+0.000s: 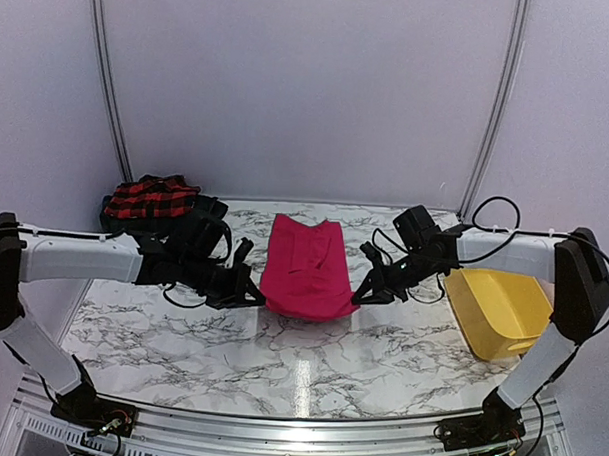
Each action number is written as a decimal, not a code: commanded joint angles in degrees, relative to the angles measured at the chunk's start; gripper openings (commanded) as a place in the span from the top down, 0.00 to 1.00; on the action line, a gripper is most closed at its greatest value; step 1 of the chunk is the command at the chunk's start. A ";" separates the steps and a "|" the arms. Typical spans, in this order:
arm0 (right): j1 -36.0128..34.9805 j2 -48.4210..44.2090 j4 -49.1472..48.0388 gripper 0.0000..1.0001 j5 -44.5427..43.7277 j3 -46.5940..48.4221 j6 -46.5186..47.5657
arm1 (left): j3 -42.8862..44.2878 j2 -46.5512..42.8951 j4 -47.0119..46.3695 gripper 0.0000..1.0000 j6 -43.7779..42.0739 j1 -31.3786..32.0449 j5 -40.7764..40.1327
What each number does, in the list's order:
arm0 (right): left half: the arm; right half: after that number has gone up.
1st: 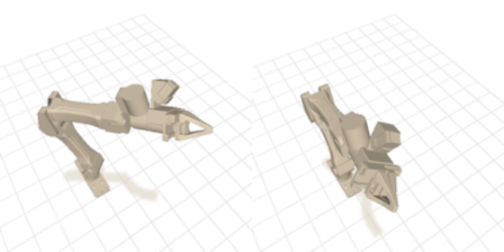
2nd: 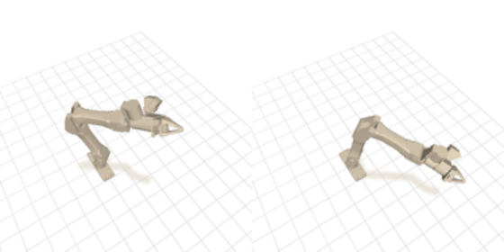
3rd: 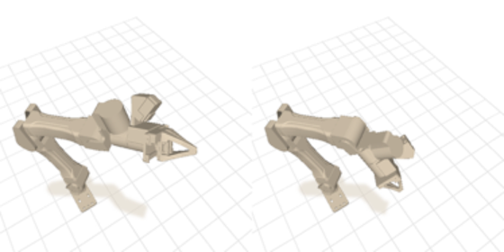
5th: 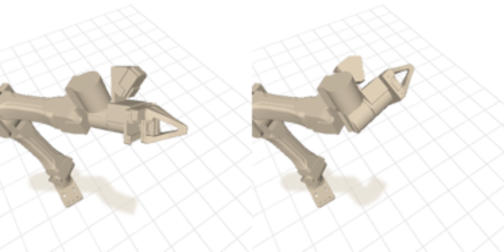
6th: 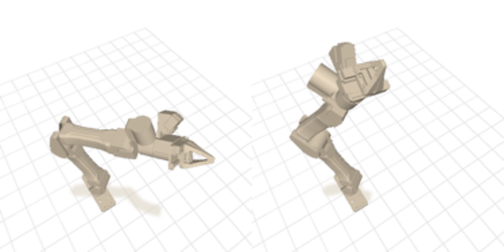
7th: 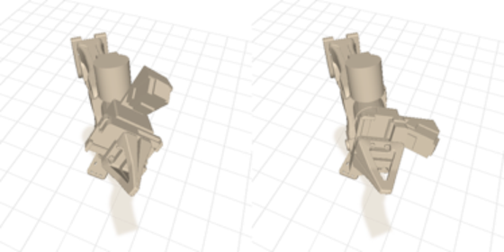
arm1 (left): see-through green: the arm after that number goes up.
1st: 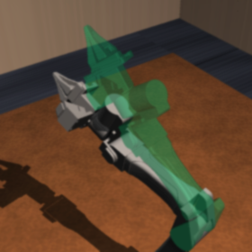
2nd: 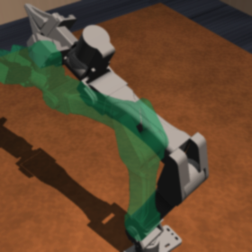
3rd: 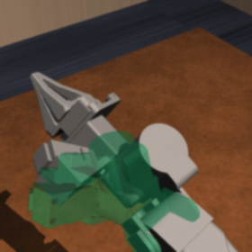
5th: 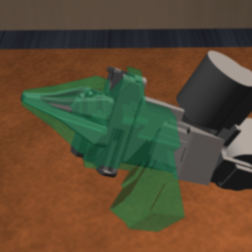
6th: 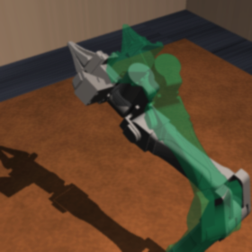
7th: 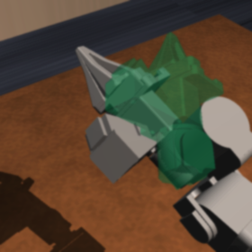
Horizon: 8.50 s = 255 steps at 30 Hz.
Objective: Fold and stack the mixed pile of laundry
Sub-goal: Pick up the 2/3-rectangle-folded T-shirt from the center of the board, then fold the 2/3-rectangle-folded T-shirt at the center of the board, then smooth out the square-folded T-shirt at the center of the board, then pick up the square-folded T-shirt from the center of the board, then pass from the left arm to the right, then place the square-folded T-shirt at the center of the board.
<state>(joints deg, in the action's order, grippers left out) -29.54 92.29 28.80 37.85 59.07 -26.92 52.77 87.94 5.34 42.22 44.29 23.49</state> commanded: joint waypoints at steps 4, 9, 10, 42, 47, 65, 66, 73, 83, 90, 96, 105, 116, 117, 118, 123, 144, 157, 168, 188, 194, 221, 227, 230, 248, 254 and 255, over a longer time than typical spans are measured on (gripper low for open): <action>7.25 11.87 4.60 1.00 -0.98 18.67 3.45 | 15.94 8.83 6.01 1.00 -3.58 -7.52 -2.01; 9.00 26.17 5.29 1.00 -0.12 34.44 5.70 | 28.96 22.64 6.91 1.00 -5.86 -11.13 -0.94; 8.98 28.97 5.24 1.00 -0.28 36.80 6.03 | 31.11 25.85 6.75 1.00 -5.70 -11.68 -0.55; 3.08 7.32 3.06 1.00 -2.07 13.59 1.05 | 12.98 6.57 7.32 1.00 -7.02 -9.36 1.51; 6.09 11.03 5.75 1.00 -1.46 19.55 2.89 | 19.11 9.94 9.81 1.00 -9.08 -11.43 2.11; 11.62 32.54 6.05 1.00 2.84 43.17 2.74 | 43.01 31.94 10.81 1.00 -9.85 -17.13 5.36; 12.06 33.52 5.99 1.00 2.97 44.02 2.73 | 44.21 33.23 10.83 1.00 -9.70 -17.40 5.47; 14.24 40.14 2.75 0.97 5.40 50.27 0.42 | 50.99 40.90 10.74 1.00 -8.98 -18.49 5.45; 18.52 34.08 -0.45 0.36 5.81 46.25 2.03 | 50.69 37.00 10.53 0.17 -10.11 -20.82 -0.58; 14.20 28.52 -8.57 0.51 12.38 35.74 3.01 | 40.69 31.69 5.06 0.25 -14.23 -17.61 6.69; 9.29 37.78 -10.51 0.63 15.78 45.22 2.67 | 41.01 37.01 -4.40 0.45 -10.01 -15.67 9.97; 12.41 55.17 -19.69 0.71 15.82 58.93 -3.98 | 55.11 53.61 -15.86 0.56 1.40 -17.44 11.26; 15.17 60.57 -30.06 0.57 16.04 62.21 -15.07 | 57.53 57.40 -15.27 0.41 3.93 -21.78 7.63; 15.21 58.93 -29.34 0.53 15.85 61.81 -14.63 | 57.09 55.89 -14.58 0.38 2.88 -22.03 7.23; 15.28 57.05 -29.09 0.50 15.53 61.17 -13.94 | 56.64 53.97 -13.35 0.34 1.59 -22.21 6.81; 14.50 42.72 -26.35 0.37 17.19 50.63 -12.27 | 47.84 42.05 -9.58 0.21 -3.94 -21.70 8.65; 5.67 34.41 -46.19 0.33 20.99 7.61 -25.38 | 13.66 37.43 -33.74 0.01 10.68 -8.11 17.50; 12.59 20.55 -29.35 0.35 20.96 0.72 -10.82 | 2.65 21.46 -24.43 0.01 -2.26 -13.09 10.37; 16.85 15.17 -18.85 0.37 16.28 3.16 -6.16 | 24.65 19.64 3.20 0.05 -46.15 1.18 -18.28; 17.06 14.99 -18.53 0.37 14.63 -0.40 -8.16 | 47.18 45.86 3.91 0.49 -67.60 10.37 -19.84; 17.06 16.26 -17.15 0.30 13.76 -0.30 -7.88 | 46.61 45.22 3.80 0.89 -66.29 10.37 -18.29; 12.20 37.81 -43.11 0.30 17.28 9.98 -35.82 | 37.00 32.19 -1.08 1.00 -58.83 12.39 -8.71; 11.62 40.30 -44.24 0.57 16.01 10.20 -37.20 | 35.82 31.07 -2.69 1.00 -57.92 12.47 -8.94; 11.61 40.93 -45.06 0.84 15.36 10.27 -36.92 | 34.60 30.00 -4.03 1.00 -56.76 12.40 -9.29; 14.77 25.71 3.39 1.00 -2.58 30.39 2.64 | 16.68 9.78 -9.37 0.01 -22.07 -4.36 -16.22; 18.03 18.41 18.56 1.00 -16.71 37.60 12.82 | 15.43 6.65 -2.17 0.01 -21.33 -7.76 -19.99; 18.03 17.89 21.01 1.00 -19.74 40.57 14.14 | 14.58 6.06 -1.84 0.01 -21.60 -7.89 -20.50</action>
<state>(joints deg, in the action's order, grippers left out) -12.84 114.78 36.93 31.35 91.11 -22.11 69.60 97.36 -1.48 18.44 36.38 5.80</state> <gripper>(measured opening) 0.009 0.988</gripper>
